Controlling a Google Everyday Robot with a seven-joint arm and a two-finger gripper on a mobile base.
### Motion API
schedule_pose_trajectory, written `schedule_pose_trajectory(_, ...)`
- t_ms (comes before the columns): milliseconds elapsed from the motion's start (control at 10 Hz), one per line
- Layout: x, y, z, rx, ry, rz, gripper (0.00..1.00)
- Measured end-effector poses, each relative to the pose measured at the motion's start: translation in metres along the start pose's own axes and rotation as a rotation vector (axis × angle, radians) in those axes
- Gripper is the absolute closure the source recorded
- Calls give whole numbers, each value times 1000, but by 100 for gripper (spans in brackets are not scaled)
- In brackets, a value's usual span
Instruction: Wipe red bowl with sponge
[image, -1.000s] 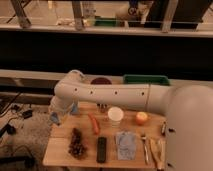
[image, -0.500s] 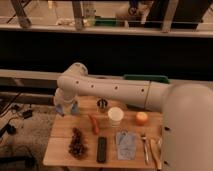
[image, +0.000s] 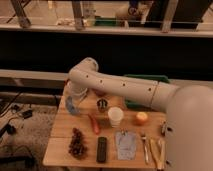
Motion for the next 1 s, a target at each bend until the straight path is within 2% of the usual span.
schedule_pose_trajectory(400,23,-21,2,7,18,63,91)
schedule_pose_trajectory(800,68,-24,-7,18,35,156,91)
schedule_pose_trajectory(1000,80,-23,-11,23,45,191,91)
